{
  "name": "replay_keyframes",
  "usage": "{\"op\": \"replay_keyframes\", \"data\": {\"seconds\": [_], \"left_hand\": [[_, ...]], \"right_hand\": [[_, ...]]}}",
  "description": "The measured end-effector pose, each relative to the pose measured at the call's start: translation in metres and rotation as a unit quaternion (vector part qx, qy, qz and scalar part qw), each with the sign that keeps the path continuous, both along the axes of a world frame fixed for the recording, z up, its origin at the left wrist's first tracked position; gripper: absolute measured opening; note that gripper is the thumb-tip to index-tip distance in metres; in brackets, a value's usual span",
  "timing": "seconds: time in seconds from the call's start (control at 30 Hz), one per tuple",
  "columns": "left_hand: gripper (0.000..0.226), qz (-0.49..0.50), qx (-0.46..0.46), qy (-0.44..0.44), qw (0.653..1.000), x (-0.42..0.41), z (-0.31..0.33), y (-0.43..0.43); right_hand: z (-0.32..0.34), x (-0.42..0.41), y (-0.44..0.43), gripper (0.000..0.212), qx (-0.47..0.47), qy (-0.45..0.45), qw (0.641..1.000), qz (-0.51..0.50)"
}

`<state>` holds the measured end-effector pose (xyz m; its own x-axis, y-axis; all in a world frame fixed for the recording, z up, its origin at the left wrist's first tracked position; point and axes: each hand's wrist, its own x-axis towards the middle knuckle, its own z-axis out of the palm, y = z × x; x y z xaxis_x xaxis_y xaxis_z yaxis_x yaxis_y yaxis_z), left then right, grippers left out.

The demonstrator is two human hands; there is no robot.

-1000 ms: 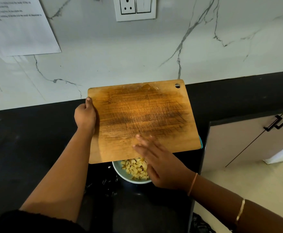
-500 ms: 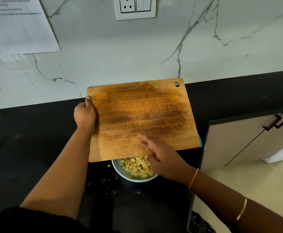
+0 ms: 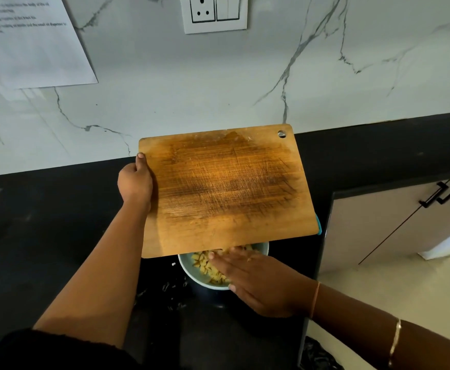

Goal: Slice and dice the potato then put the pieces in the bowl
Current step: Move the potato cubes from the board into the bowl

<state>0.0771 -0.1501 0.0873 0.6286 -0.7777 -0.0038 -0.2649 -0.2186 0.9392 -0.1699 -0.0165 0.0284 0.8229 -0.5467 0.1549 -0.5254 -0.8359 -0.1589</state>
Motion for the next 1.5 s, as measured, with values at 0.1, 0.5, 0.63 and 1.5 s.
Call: {"op": "replay_keyframes", "data": {"seconds": [0.1, 0.5, 0.63, 1.5], "left_hand": [[0.048, 0.001, 0.0, 0.002, 1.0, 0.0, 0.001, 0.0], [0.048, 0.008, 0.031, 0.015, 0.999, 0.004, -0.004, 0.0], [0.047, 0.039, 0.068, 0.049, 0.996, 0.014, -0.008, -0.001], [0.04, 0.086, 0.079, 0.085, 0.99, 0.046, -0.017, -0.006]], "right_hand": [[0.008, 0.003, -0.002, 0.055, 0.035, -0.053, 0.998, -0.013], [-0.003, -0.001, -0.02, 0.047, -0.006, -0.114, 0.989, -0.099], [0.005, -0.006, -0.011, 0.053, -0.078, -0.302, 0.929, -0.198], [0.015, -0.06, -0.018, 0.032, 0.545, -0.106, 0.762, -0.332]]}}
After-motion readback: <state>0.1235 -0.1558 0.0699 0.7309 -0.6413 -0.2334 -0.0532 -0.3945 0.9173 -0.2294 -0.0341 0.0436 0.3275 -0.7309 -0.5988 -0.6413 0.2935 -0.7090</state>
